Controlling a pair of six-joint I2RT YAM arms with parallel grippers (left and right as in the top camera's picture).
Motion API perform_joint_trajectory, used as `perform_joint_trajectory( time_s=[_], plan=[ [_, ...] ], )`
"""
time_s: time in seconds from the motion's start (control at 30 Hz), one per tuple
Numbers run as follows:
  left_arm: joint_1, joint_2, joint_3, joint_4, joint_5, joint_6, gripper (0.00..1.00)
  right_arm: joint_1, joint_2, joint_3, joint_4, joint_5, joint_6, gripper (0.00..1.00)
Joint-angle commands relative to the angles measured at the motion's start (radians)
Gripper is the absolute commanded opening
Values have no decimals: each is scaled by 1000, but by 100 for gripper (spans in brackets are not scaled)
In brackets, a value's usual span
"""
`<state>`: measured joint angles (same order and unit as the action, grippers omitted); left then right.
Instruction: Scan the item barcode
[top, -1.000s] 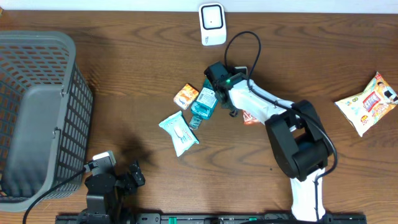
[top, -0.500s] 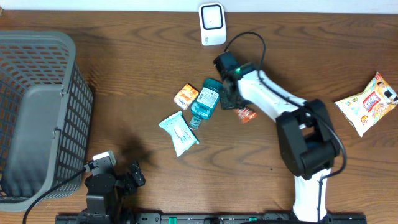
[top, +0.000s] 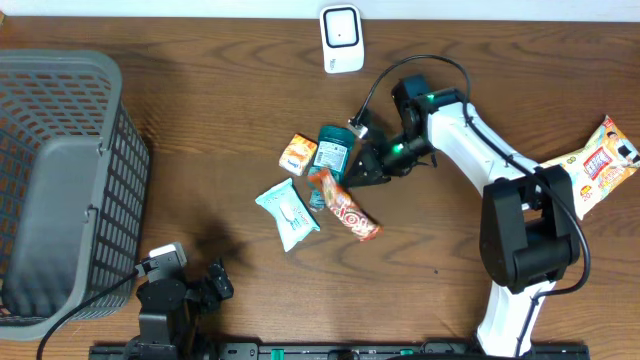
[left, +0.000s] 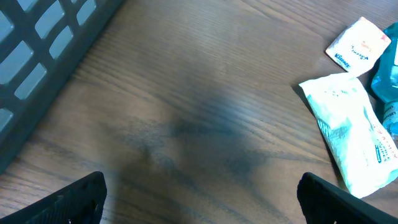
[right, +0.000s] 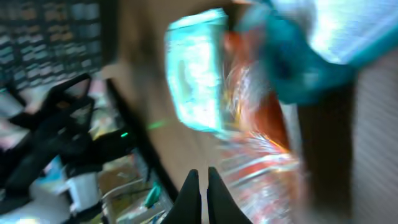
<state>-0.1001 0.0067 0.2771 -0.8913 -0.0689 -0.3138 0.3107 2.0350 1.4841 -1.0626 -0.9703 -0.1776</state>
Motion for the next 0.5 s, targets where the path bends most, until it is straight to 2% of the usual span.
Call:
perform_joint_trajectory(
  time_s=[0.0, 0.1, 0.2, 0.27, 0.37, 0.47],
  plan=[
    [-2, 0, -1, -36, 9, 13, 98, 4, -20, -8, -3, -232, -152, 1],
    [-2, 0, -1, -36, 9, 13, 98, 5, -20, -8, 39, -177, -151, 1],
    [-2, 0, -1, -36, 9, 13, 98, 17, -20, -8, 60, 50, -62, 3],
    [-2, 0, -1, -36, 9, 13, 98, 34, -21, -8, 49, 159, -5, 8],
    [-2, 0, -1, -36, 9, 13, 98, 69, -21, -8, 31, 195, -16, 28],
    [-2, 0, -1, -36, 9, 13, 98, 106, -27, -8, 20, 208, -21, 73]
  ],
)
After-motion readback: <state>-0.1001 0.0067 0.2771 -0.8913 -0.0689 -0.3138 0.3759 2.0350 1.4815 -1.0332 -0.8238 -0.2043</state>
